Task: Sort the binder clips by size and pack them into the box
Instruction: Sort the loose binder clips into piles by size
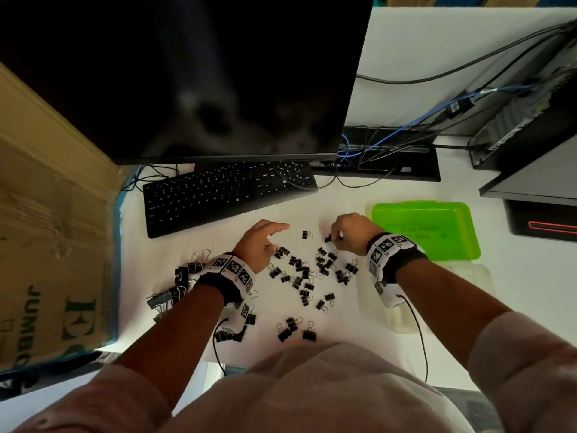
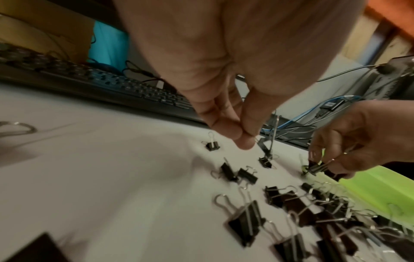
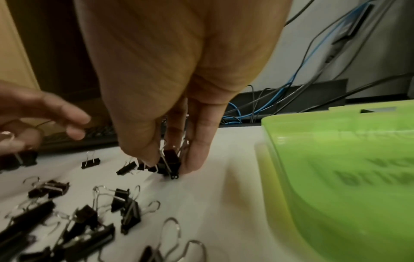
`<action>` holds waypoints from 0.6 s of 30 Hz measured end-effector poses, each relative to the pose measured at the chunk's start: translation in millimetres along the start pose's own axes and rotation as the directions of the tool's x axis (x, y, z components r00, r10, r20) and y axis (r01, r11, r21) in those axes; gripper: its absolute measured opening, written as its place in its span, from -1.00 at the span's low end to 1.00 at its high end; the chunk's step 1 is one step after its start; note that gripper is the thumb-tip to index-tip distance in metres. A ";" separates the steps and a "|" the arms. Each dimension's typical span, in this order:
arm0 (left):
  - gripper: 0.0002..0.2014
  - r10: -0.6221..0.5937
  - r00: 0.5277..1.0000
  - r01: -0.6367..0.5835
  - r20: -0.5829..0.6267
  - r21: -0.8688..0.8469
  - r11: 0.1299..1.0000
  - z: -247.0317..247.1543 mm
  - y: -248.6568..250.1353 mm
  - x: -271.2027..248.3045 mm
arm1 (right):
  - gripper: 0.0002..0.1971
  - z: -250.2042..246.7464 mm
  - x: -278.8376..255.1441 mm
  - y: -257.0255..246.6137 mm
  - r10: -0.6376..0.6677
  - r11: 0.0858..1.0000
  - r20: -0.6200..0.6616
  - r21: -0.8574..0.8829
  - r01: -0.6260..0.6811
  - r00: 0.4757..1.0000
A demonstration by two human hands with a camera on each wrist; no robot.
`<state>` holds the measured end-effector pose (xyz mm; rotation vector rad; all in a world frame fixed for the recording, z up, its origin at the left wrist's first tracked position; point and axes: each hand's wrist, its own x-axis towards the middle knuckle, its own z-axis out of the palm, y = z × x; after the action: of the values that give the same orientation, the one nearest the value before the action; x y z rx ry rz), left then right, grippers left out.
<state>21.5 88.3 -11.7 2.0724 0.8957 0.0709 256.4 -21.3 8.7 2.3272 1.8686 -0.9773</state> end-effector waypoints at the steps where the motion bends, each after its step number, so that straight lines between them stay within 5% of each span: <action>1: -0.45 0.021 1.000 -0.021 0.022 0.015 1.000 1.2 2.8 -1.9 | -0.92 -0.6 -2.7 1.8 0.016 1.000 -0.028 0.020 -0.015 0.999; 9: -0.54 0.042 0.999 -0.042 0.005 0.030 0.999 22.6 8.8 -32.3 | -0.92 3.6 -22.5 18.6 0.066 0.998 -0.061 -0.016 -0.067 0.996; 13: -0.65 -0.127 0.983 0.126 -0.134 -0.016 0.992 20.5 -0.9 -40.5 | -0.91 3.8 -22.6 15.6 0.069 0.996 -0.064 -0.061 -0.073 0.996; 18: -0.53 -0.206 0.978 0.209 -0.036 0.100 0.973 19.8 -11.0 -49.7 | -0.82 4.1 -11.0 5.6 0.061 0.982 0.018 -0.179 -0.057 0.998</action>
<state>-14.6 48.1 -19.4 2.0642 1.1483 -0.0623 258.3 -34.2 8.4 2.2435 1.7863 -0.7924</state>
